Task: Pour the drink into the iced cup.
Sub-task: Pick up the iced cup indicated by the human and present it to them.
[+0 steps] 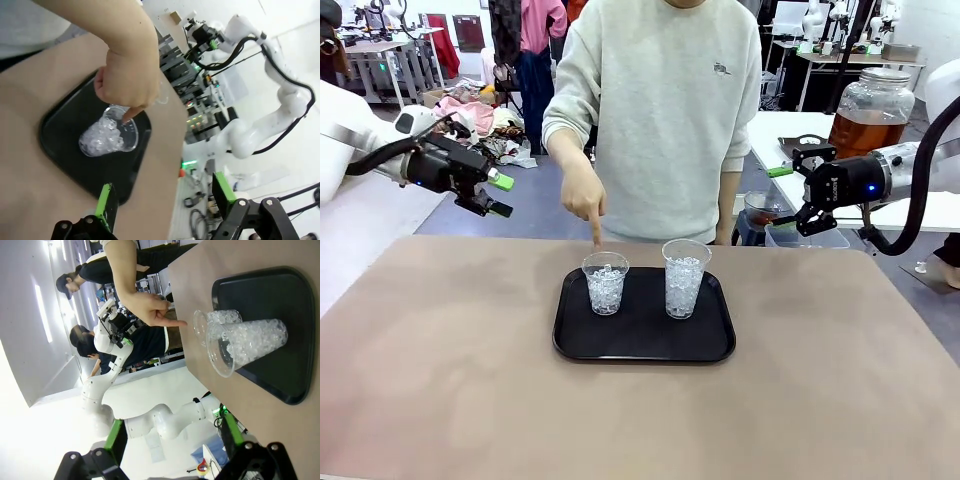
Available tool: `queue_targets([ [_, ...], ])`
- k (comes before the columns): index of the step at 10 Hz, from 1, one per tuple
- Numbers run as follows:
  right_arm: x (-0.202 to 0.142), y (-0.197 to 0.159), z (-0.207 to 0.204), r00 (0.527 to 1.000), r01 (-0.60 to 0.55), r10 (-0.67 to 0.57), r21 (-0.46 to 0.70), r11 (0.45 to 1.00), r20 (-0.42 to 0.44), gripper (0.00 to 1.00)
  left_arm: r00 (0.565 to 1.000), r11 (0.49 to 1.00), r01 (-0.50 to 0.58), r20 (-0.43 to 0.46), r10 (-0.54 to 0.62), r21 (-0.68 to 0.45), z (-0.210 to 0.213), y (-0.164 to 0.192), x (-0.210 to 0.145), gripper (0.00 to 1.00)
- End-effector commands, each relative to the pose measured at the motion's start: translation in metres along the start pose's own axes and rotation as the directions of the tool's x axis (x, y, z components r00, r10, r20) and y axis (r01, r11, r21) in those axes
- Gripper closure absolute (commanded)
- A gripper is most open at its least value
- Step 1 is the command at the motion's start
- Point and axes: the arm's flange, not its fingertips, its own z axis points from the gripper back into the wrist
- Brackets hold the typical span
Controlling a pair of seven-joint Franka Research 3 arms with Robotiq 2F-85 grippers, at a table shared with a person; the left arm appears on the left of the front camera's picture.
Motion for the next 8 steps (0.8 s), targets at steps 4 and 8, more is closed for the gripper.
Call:
queue_targets([
  [4,0.0,0.0,0.0,1.0,0.002,-0.002,0.001,1.0,0.001,0.0,0.994,0.993,0.112,0.003,-0.112,0.044,-0.003,0.01,-0.006,0.0],
  [8,0.0,0.0,0.0,1.0,0.002,-0.002,0.001,1.0,0.001,0.0,0.994,0.993,0.112,0.003,-0.112,0.044,-0.003,0.01,-0.006,0.0],
])
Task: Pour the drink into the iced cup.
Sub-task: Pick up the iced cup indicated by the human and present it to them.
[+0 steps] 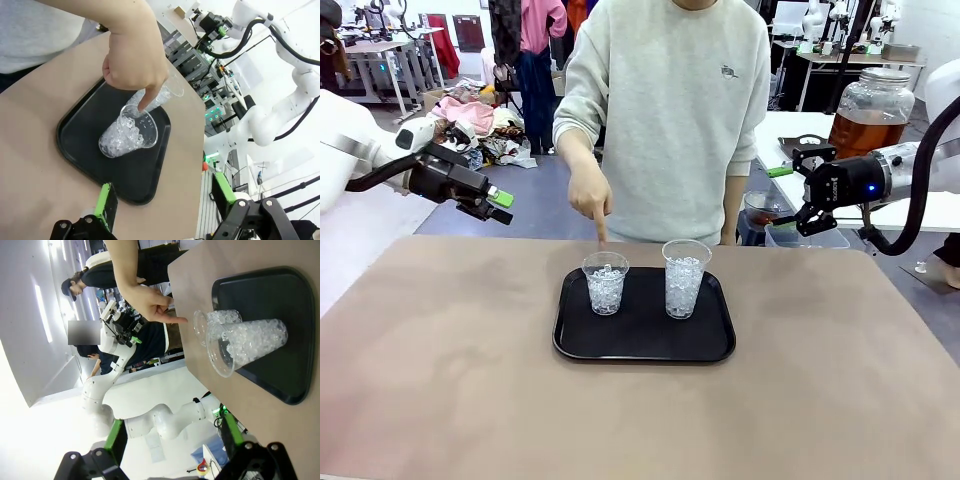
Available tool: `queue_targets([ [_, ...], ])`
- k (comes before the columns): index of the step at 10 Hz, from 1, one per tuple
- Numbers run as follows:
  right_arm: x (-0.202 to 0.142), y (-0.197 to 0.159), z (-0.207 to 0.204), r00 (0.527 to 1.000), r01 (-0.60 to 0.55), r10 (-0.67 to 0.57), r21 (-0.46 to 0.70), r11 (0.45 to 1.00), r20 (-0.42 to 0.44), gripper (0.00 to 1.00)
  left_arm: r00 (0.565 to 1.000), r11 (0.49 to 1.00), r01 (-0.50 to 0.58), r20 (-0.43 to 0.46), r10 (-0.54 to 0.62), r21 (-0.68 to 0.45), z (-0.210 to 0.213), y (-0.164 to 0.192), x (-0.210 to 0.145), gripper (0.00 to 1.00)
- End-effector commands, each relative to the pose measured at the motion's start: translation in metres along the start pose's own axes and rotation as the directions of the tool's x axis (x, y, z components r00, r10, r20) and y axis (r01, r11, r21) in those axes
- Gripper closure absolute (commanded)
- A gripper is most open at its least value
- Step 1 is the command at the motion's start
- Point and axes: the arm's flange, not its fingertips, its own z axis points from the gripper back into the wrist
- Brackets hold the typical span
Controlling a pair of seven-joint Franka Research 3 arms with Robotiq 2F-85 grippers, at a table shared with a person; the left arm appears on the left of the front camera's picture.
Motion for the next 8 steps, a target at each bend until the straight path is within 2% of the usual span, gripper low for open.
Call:
queue_targets([
  [1,0.0,0.0,0.0,1.0,0.001,-0.001,0.001,1.0,0.001,0.0,1.0,1.0,0.002,0.0,-0.002,0.0,0.0,0.0,0.0,0.0],
  [3,0.0,0.0,0.0,1.0,0.001,-0.001,0.001,1.0,0.001,0.0,0.977,0.979,0.203,0.056,-0.203,0.004,-0.009,0.005,-0.008,0.0],
  [5,0.0,0.0,0.0,1.0,0.001,-0.001,0.001,1.0,0.001,0.0,0.913,0.915,0.403,0.052,-0.404,0.025,-0.022,0.01,-0.018,0.0],
  [7,0.0,0.0,0.0,1.0,0.001,-0.001,0.001,1.0,0.001,0.0,0.863,0.865,0.499,0.063,-0.501,0.046,-0.032,0.015,-0.025,0.0],
  [8,0.0,0.0,0.0,1.0,0.001,-0.001,0.001,1.0,0.001,0.0,0.837,0.839,0.536,0.07,-0.543,0.096,-0.039,0.018,-0.029,0.0],
])
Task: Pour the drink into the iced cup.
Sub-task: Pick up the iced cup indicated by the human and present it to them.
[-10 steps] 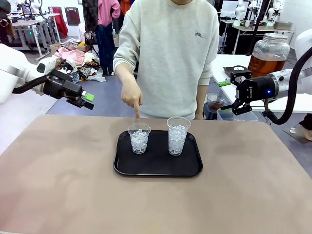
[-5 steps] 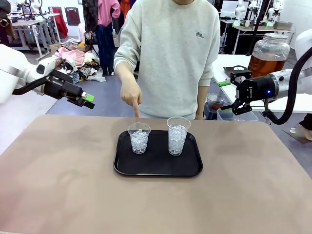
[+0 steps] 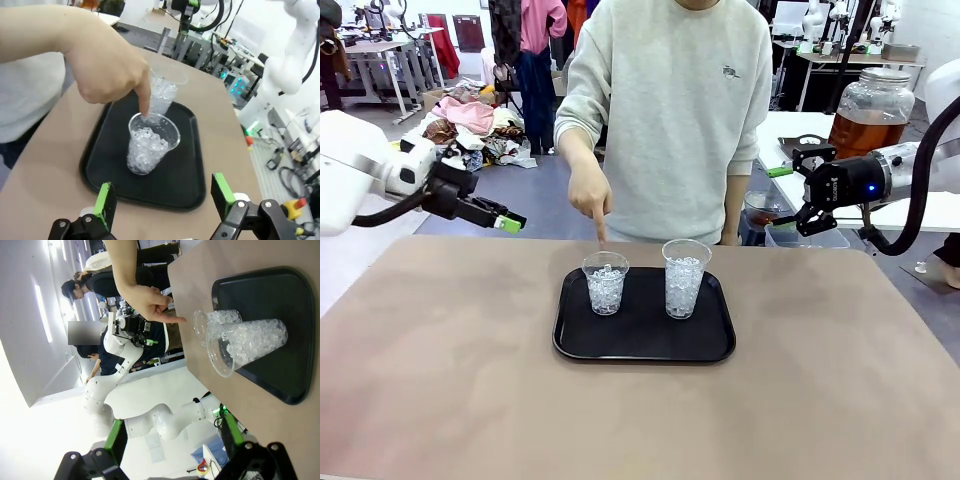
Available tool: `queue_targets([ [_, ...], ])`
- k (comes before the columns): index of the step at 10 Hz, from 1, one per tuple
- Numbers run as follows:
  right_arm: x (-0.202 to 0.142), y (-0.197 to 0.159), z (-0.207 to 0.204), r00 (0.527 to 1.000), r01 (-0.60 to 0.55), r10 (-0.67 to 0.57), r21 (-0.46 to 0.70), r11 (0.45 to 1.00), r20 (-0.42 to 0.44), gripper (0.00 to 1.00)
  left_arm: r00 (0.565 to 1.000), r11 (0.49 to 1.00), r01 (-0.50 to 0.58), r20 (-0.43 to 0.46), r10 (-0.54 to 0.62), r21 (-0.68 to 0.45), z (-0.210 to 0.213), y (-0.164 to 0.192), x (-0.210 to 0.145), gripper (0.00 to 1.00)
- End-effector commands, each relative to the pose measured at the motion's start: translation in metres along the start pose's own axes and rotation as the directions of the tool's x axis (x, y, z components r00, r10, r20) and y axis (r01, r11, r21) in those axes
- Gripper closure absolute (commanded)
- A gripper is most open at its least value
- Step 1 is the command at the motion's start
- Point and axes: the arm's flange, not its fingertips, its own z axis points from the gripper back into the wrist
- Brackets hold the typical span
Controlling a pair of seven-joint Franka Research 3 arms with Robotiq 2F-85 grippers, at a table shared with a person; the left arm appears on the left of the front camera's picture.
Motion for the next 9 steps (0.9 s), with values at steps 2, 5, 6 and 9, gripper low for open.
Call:
queue_targets([
  [2,-0.0005,0.0,0.0001,1.0,0.001,-0.001,0.001,1.0,0.001,0.0,0.989,0.988,0.132,0.058,-0.137,0.075,-0.0227,-0.0025,-0.0162,0.0],
  [5,-0.0005,0.0,0.0001,1.0,0.001,-0.001,0.001,1.0,0.001,0.0,0.993,0.992,0.111,0.041,-0.113,0.063,-0.0188,0.0004,-0.0144,0.0],
  [6,-0.0005,0.0,0.0001,1.0,0.001,-0.001,0.001,1.0,0.001,0.0,0.993,0.992,0.111,0.041,-0.113,0.063,-0.0188,0.0004,-0.0144,0.0],
  [9,-0.0005,0.0,0.0001,1.0,0.001,-0.001,0.001,1.0,0.001,0.0,0.993,0.992,0.111,0.041,-0.113,0.063,-0.0188,0.0004,-0.0144,0.0],
])
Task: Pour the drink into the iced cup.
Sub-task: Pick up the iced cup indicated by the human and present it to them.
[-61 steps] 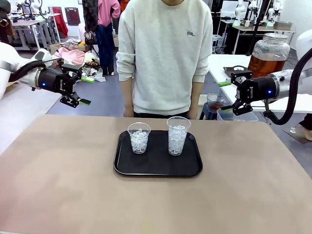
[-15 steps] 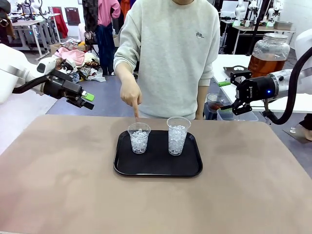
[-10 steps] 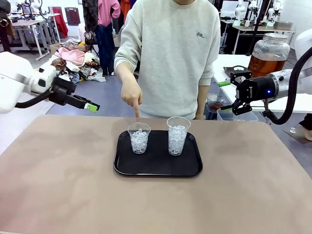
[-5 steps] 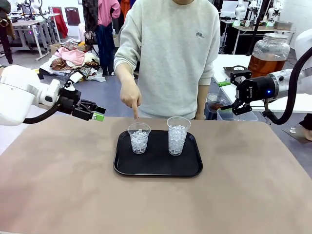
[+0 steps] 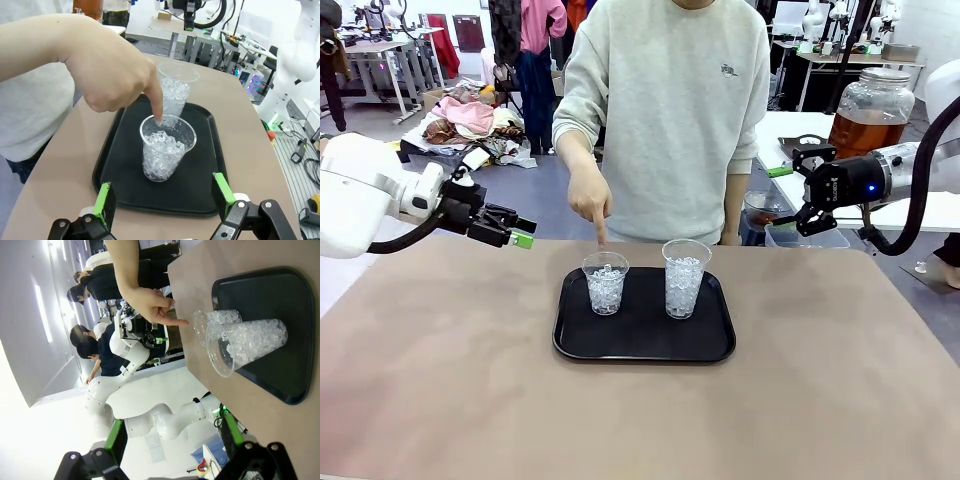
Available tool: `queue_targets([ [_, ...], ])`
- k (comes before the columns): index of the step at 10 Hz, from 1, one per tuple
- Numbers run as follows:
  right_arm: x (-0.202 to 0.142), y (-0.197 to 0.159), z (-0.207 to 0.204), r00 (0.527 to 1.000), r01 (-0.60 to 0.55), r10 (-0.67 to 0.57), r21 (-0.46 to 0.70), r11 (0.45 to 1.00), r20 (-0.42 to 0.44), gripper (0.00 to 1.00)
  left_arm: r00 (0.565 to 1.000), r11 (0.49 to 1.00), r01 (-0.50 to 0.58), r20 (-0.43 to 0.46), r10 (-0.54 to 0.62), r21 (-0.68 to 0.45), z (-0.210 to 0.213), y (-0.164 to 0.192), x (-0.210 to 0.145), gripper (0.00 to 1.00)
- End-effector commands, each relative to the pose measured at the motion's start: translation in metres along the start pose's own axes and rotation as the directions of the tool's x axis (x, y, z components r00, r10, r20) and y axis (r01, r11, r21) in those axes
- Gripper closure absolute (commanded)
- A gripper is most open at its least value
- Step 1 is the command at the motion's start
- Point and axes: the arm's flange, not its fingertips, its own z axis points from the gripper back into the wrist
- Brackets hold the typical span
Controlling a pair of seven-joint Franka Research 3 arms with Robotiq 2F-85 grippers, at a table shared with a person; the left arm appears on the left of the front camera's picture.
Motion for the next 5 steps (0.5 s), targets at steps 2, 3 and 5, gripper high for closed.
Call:
queue_targets([
  [2,0.0,0.0,0.0,1.0,0.001,-0.001,0.001,1.0,0.001,0.0,0.998,0.998,0.058,0.004,-0.058,0.015,-0.005,0.001,-0.005,0.0],
  [3,0.0,0.0,0.0,1.0,0.001,-0.001,0.001,1.0,0.001,0.0,0.991,0.991,0.13,0.007,-0.13,0.022,-0.01,0.001,-0.011,0.0],
  [5,0.0,0.0,0.0,1.0,0.001,-0.001,0.001,1.0,0.001,0.0,0.973,0.971,0.23,0.021,-0.232,0.057,-0.019,0.003,-0.023,0.0],
])
